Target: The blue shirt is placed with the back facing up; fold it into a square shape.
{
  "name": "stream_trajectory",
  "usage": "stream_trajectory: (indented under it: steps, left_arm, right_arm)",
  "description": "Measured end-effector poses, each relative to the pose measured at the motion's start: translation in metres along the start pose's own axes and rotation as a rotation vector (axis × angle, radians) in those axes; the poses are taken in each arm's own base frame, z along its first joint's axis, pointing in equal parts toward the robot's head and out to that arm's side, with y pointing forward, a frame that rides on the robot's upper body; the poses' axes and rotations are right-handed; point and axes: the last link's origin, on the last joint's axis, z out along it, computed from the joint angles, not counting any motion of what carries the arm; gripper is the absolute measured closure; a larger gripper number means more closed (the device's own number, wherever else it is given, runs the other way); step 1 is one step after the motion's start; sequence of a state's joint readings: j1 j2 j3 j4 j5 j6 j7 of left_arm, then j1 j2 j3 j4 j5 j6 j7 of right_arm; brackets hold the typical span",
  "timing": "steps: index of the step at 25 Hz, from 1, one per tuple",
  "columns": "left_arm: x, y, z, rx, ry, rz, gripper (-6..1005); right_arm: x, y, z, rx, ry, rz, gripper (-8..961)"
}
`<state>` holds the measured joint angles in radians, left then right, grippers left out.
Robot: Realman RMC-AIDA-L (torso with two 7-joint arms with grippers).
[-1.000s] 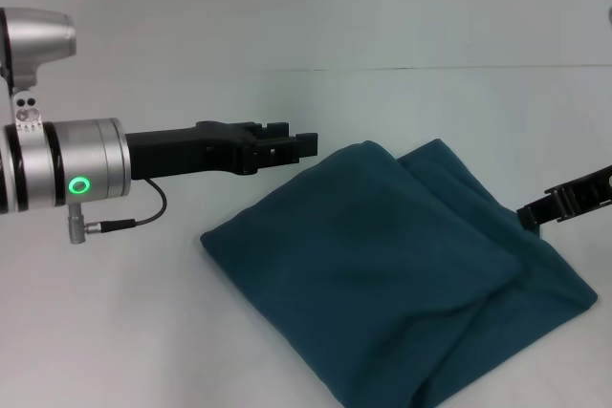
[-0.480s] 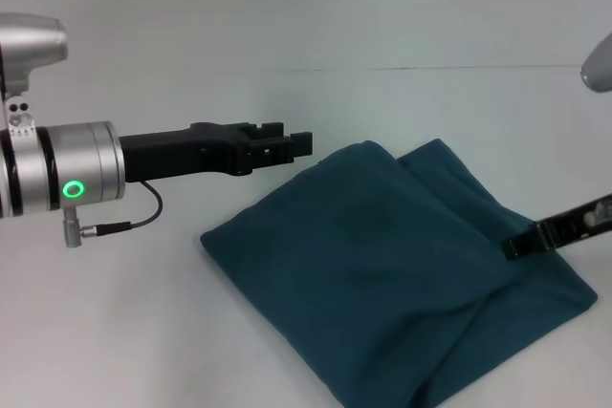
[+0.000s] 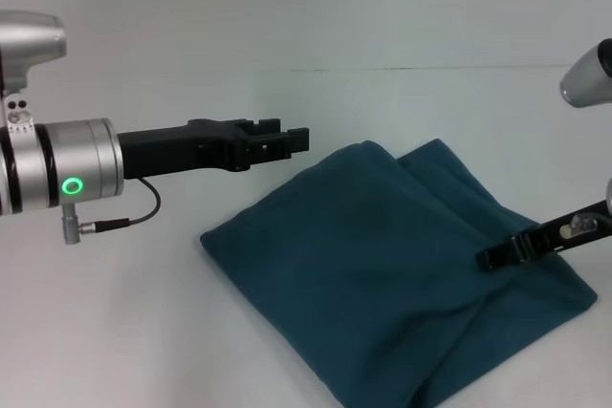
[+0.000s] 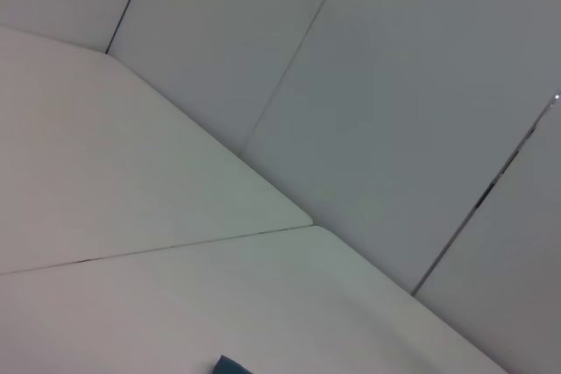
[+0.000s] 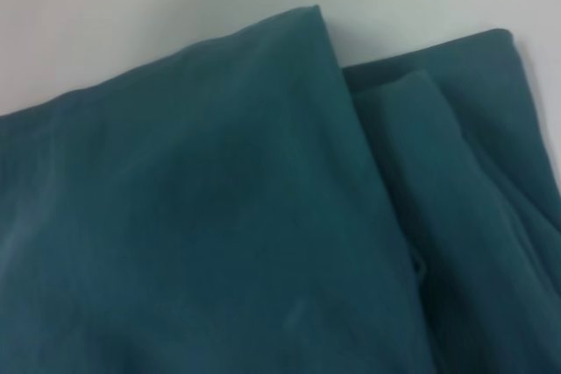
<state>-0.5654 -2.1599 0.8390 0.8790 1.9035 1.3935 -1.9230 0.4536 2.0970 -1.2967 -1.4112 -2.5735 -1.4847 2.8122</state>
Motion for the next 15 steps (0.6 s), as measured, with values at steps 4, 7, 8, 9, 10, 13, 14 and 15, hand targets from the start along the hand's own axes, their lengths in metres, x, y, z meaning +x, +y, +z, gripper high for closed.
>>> stream_trajectory:
  steps: [4, 7, 8, 9, 10, 13, 14, 15]
  left_arm:
    - [-0.001, -0.001, -0.001, 0.003, 0.001, -0.004, 414]
    - [-0.002, -0.001, -0.002, 0.005, 0.001, -0.006, 414]
    - [-0.002, -0.001, -0.002, 0.006, 0.001, -0.006, 414]
    - [-0.002, -0.001, -0.002, 0.006, 0.001, -0.006, 414]
    - [-0.002, -0.001, -0.002, 0.006, 0.001, -0.007, 414]
    - [-0.002, -0.001, -0.002, 0.007, 0.002, -0.007, 414]
    - [-0.002, -0.002, -0.002, 0.008, 0.002, -0.007, 414]
    - [-0.002, -0.002, -0.002, 0.01, 0.002, -0.007, 414]
  right_arm:
    - [0.0, 0.001, 0.003, -0.002, 0.007, 0.001, 433]
    - [0.001, -0.002, 0.002, 0.008, 0.004, 0.013, 434]
    - [0.001, -0.004, 0.001, 0.012, 0.0, 0.018, 434]
    - [0.001, -0.006, 0.0, 0.014, -0.002, 0.024, 434]
    - [0.002, -0.008, -0.001, 0.016, -0.004, 0.031, 434]
    - [0.004, -0.011, 0.0, 0.016, 0.0, 0.043, 433]
    - [0.006, -0.012, 0.001, 0.016, 0.003, 0.045, 433]
    - [0.007, -0.013, 0.001, 0.016, 0.005, 0.046, 433]
